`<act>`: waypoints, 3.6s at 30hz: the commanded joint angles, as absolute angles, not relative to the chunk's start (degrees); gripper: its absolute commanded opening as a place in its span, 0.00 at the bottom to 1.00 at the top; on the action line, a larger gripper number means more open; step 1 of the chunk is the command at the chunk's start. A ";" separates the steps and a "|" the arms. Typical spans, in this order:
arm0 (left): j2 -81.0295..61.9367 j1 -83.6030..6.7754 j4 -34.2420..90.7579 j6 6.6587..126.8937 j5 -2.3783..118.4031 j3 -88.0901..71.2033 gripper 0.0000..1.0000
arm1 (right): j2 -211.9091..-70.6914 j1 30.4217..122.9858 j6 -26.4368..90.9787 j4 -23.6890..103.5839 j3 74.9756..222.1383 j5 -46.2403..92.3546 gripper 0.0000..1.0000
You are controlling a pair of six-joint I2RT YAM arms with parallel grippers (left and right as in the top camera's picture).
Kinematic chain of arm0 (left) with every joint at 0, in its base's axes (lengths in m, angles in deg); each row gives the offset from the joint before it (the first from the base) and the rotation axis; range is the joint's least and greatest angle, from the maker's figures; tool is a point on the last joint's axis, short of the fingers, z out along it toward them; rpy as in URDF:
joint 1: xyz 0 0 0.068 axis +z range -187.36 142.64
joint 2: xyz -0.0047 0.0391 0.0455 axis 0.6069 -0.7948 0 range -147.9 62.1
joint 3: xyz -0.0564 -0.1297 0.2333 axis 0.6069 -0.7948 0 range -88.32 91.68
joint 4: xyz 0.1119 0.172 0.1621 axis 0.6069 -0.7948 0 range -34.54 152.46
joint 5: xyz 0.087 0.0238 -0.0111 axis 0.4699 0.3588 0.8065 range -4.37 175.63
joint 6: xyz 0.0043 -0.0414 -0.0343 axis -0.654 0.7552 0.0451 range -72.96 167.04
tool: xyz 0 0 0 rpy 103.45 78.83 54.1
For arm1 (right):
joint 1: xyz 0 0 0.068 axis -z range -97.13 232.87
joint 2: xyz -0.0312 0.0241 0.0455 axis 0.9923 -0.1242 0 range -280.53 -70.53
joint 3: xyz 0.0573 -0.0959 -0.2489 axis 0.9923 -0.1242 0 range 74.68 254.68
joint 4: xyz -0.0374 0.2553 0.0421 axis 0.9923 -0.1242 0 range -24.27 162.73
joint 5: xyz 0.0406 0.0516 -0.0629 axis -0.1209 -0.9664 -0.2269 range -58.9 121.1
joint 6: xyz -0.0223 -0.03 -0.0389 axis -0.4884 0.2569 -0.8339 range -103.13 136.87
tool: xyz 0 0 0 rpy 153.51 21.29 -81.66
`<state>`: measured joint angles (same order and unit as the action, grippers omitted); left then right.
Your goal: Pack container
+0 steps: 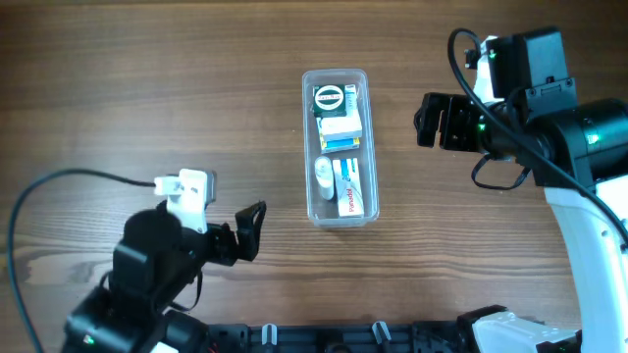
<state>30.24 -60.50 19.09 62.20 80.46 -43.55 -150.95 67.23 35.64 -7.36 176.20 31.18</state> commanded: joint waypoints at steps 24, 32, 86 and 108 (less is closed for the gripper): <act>61.59 -36.98 61.23 48.71 70.49 -81.07 1.00 | -151.32 67.36 34.92 -7.25 176.61 31.72 1.00; 61.98 -36.96 69.38 48.71 72.50 -88.02 1.00 | -151.32 67.36 34.92 -7.25 176.61 31.72 1.00; 61.94 -36.72 59.22 48.78 72.79 -88.00 1.00 | -117.77 86.51 35.00 -9.02 176.54 35.20 1.00; 61.94 -36.72 59.22 48.78 72.79 -88.00 1.00 | -70.74 88.30 41.56 63.74 86.21 21.54 1.00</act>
<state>61.41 -37.18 59.44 49.63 72.46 -87.72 -71.96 87.97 37.30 58.03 90.69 24.47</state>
